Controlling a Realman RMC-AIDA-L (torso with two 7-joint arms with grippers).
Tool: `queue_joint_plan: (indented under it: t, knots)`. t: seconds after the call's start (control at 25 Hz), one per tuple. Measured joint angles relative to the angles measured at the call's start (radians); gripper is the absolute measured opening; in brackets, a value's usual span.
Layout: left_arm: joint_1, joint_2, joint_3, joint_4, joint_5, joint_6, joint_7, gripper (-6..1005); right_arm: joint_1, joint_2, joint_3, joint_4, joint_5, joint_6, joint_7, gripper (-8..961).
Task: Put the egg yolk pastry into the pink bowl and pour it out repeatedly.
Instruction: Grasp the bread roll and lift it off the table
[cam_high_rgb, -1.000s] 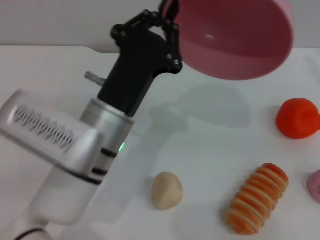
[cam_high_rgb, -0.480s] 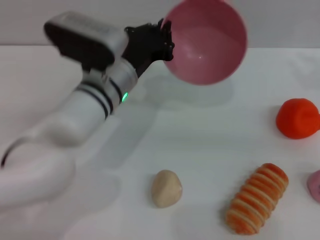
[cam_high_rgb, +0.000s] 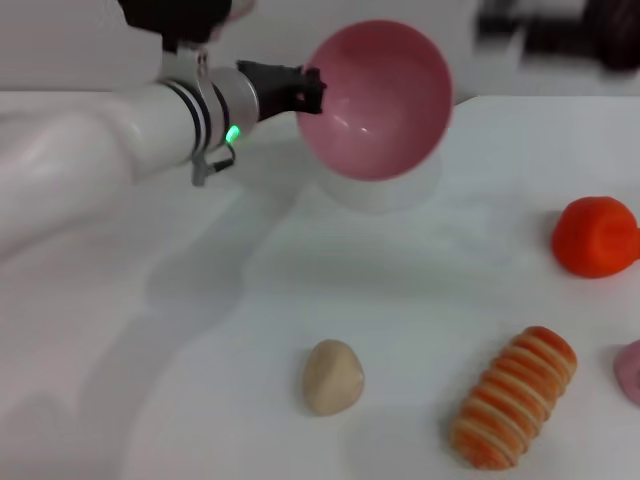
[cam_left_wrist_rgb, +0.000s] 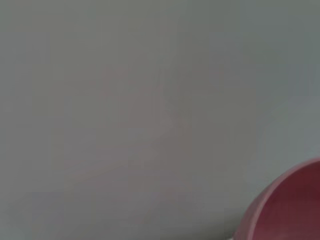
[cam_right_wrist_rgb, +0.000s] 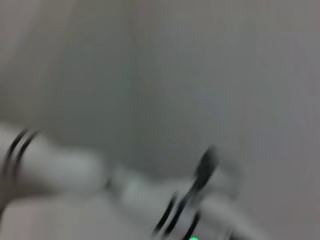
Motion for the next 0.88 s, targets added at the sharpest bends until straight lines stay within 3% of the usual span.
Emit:
queue_joint_plan:
  t: [0.12, 0.32, 0.48, 0.68, 0.88]
  knots:
    - [-0.01, 0.001, -0.073, 0.001, 0.0, 0.077, 0.03, 41, 0.089, -0.001, -0.046, 0.034, -0.121, -0.124, 0.059, 410]
    - [-0.021, 0.003, -0.157, 0.006, -0.001, 0.16, 0.071, 41, 0.185, 0.025, -0.205, 0.216, -0.253, -0.17, 0.046, 459]
    - [-0.024, 0.001, -0.16, 0.006, -0.001, 0.169, 0.073, 41, 0.218, 0.052, -0.321, 0.394, -0.353, -0.051, -0.01, 498]
    - [-0.028, 0.0, -0.153, 0.006, -0.02, 0.172, 0.073, 41, 0.242, 0.059, -0.502, 0.607, -0.369, 0.206, -0.034, 547]
    - [-0.027, -0.002, -0.151, 0.007, -0.03, 0.174, 0.073, 41, 0.253, 0.061, -0.624, 0.653, -0.365, 0.309, -0.028, 589]
